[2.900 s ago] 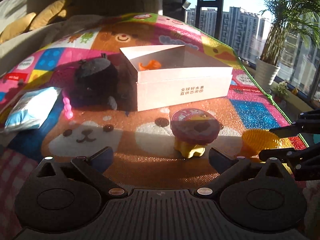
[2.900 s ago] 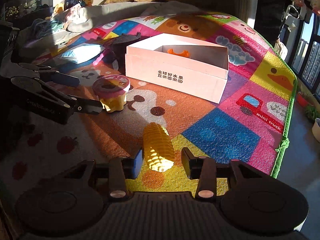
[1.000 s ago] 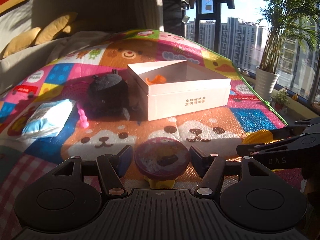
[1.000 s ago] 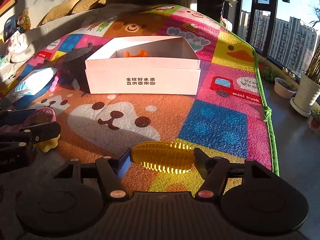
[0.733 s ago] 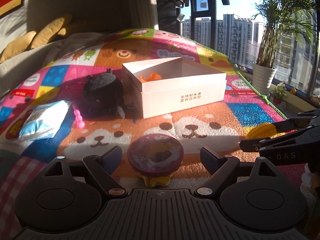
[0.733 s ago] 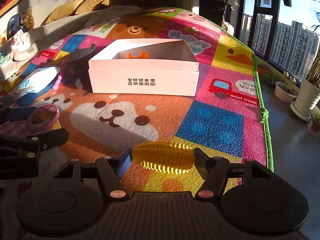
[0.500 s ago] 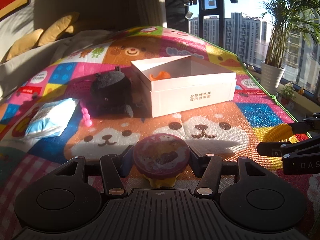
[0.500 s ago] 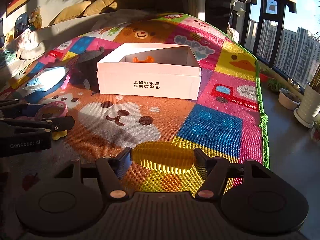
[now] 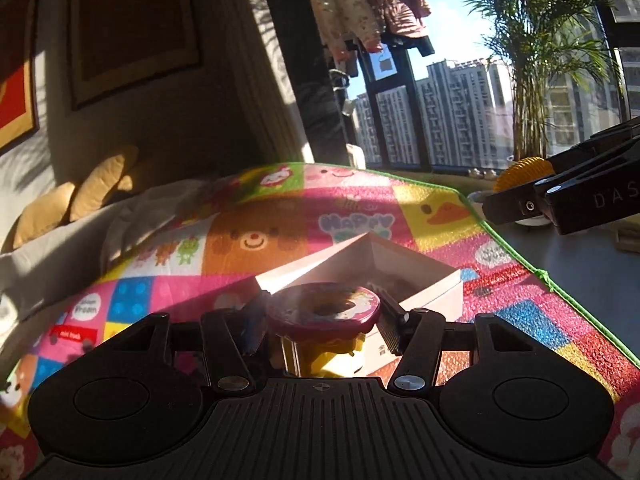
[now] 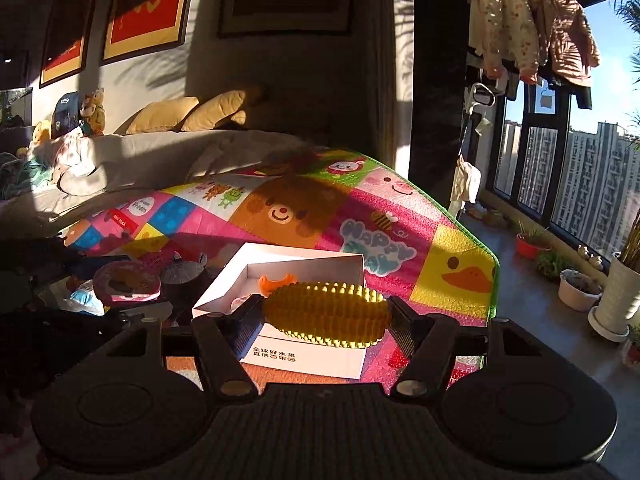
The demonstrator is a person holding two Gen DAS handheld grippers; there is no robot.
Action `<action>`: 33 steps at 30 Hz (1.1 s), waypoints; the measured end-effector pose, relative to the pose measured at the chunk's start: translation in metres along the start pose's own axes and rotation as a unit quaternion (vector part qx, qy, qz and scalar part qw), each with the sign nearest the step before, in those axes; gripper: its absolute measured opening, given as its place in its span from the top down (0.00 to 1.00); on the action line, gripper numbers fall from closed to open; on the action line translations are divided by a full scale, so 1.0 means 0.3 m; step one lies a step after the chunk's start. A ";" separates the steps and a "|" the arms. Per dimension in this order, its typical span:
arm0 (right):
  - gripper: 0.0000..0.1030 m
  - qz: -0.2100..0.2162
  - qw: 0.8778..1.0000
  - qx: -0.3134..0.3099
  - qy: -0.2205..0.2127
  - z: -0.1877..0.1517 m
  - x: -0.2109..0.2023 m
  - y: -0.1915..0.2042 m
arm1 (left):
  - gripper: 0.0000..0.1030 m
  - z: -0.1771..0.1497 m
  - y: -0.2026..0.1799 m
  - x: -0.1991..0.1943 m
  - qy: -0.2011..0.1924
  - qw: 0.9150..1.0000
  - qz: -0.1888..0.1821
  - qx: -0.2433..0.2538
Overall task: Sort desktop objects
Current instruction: 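Carry the corn and disc into the white box and open both tools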
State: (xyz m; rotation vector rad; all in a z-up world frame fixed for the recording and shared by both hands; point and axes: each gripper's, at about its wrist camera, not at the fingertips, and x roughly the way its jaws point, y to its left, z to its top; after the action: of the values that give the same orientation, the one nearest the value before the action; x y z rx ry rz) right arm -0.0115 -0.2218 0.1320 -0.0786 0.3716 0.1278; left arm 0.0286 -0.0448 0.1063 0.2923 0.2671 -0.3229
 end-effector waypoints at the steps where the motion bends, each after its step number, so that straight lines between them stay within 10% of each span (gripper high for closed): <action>1: 0.35 0.004 1.000 0.008 -0.006 0.058 0.054 -0.016 | 0.41 0.031 0.007 0.059 -0.010 1.000 0.003 -0.003; 9: 0.24 0.005 0.997 0.076 -0.012 0.233 0.416 -0.089 | 0.04 0.027 0.195 0.224 -0.012 0.995 0.050 -0.089; 15: 0.19 0.006 0.998 0.057 0.007 0.158 0.491 -0.055 | 0.01 -0.213 0.286 0.149 0.061 0.987 0.063 -0.133; 24: 0.16 0.123 0.981 -0.127 0.083 0.092 0.626 0.420 | 0.00 -0.364 0.334 0.142 0.100 0.974 0.047 -0.196; 33: 0.13 0.129 0.944 -0.236 0.192 0.029 0.888 0.723 | 0.00 -0.386 0.371 0.153 0.113 0.962 0.028 -0.245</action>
State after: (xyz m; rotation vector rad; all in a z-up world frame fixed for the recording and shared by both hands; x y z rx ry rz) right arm 0.2075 0.0228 0.0308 -0.5362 0.7361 0.4652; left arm 0.0851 0.0811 0.0121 -0.1550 0.5511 -0.1580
